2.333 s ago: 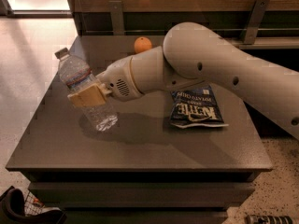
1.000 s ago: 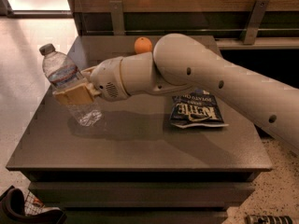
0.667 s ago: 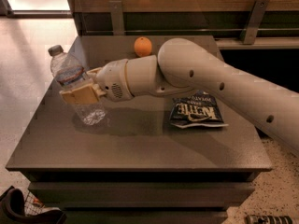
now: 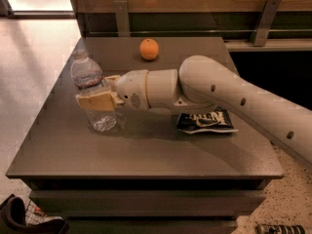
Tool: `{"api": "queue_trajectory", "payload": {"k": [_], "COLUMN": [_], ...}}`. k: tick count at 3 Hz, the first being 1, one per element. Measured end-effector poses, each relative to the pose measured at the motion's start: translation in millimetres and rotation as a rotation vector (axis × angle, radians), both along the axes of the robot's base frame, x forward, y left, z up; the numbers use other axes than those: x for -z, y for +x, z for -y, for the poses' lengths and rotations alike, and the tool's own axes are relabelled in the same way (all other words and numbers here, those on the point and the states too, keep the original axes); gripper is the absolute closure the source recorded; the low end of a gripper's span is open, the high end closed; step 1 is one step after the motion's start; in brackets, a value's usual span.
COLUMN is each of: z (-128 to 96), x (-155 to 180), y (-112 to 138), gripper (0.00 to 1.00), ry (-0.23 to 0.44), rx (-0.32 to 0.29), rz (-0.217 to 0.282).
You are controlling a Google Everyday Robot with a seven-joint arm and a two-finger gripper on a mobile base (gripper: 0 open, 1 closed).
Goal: Place water bottle upright
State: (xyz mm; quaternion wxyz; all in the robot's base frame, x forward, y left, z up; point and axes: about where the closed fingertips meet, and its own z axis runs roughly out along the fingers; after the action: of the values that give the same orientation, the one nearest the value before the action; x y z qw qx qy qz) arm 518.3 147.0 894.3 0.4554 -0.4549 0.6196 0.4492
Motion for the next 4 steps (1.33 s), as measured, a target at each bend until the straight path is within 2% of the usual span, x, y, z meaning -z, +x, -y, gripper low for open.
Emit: {"api": "queue_trajectory", "payload": {"k": [1,2,4], "z": [10.4,10.4,7.0], "x": [5.1,3.3,2.5], "y": [-0.4,-0.4,-2.4], "gripper": [0.96,0.66,0.2], "ry": [0.031,0.031,0.03], "rx": [0.017,0.017,0.01], "rz": [-0.007,-0.007,-0.006]}}
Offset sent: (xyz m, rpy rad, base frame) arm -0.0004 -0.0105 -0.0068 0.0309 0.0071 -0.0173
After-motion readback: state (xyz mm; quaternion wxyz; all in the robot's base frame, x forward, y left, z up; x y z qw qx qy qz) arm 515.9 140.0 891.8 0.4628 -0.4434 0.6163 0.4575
